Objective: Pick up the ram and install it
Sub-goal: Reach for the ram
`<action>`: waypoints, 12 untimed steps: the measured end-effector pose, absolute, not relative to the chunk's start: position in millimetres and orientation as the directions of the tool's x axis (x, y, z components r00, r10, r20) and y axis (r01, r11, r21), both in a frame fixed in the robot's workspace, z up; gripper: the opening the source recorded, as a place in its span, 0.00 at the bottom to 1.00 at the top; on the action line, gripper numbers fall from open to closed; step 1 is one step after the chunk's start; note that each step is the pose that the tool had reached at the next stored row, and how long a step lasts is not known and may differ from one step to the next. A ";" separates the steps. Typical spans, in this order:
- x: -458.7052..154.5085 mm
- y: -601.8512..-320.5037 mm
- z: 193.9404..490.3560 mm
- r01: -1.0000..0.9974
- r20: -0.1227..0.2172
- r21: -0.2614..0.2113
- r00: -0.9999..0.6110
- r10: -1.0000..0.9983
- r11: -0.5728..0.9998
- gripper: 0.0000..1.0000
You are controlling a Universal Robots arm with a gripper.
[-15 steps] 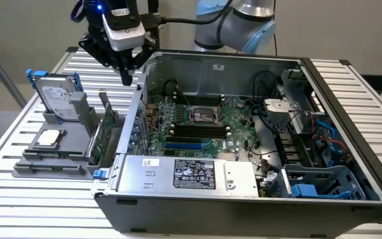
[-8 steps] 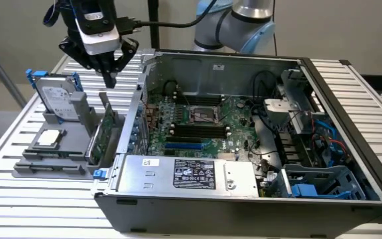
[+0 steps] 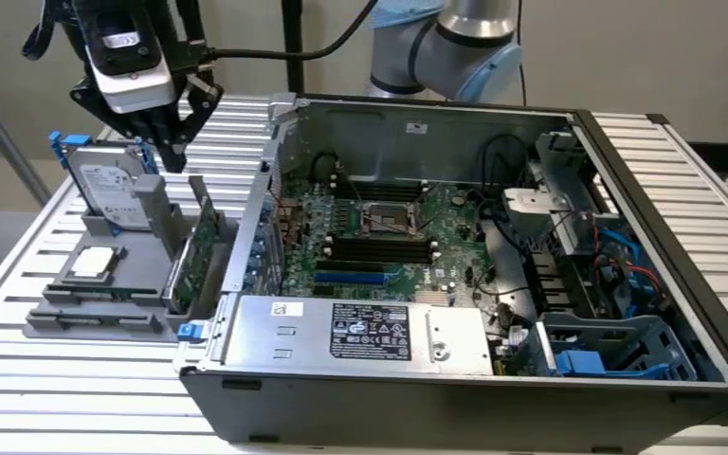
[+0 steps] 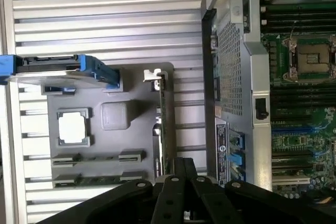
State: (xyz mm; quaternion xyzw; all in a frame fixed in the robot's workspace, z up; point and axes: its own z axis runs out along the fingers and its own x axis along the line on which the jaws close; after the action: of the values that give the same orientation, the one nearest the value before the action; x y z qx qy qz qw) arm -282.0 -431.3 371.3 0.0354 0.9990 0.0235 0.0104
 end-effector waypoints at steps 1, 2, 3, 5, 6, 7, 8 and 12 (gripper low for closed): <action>-286.5 -431.6 370.5 0.070 -0.019 0.048 -0.997 0.071 0.996 0.00; -291.0 -432.0 369.8 0.070 -0.019 0.047 -0.997 0.071 0.996 0.00; -295.5 -432.3 369.0 0.070 -0.019 0.047 -0.997 0.071 0.996 0.00; -304.6 -432.9 367.4 0.070 -0.019 0.047 -0.997 0.071 0.996 0.00; -309.1 -433.2 366.6 0.070 -0.019 0.047 -0.997 0.071 0.996 0.00; -313.6 -433.5 365.8 0.070 -0.019 0.047 -0.997 0.071 0.996 0.00; -318.3 -433.9 365.0 0.070 -0.019 0.047 -0.997 0.071 0.996 0.00; -336.4 -435.1 361.7 0.070 -0.019 0.046 -0.997 0.071 0.996 0.00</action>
State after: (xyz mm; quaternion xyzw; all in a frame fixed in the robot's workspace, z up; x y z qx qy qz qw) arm -336.4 -435.1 361.7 0.0354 0.9991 0.0229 0.0104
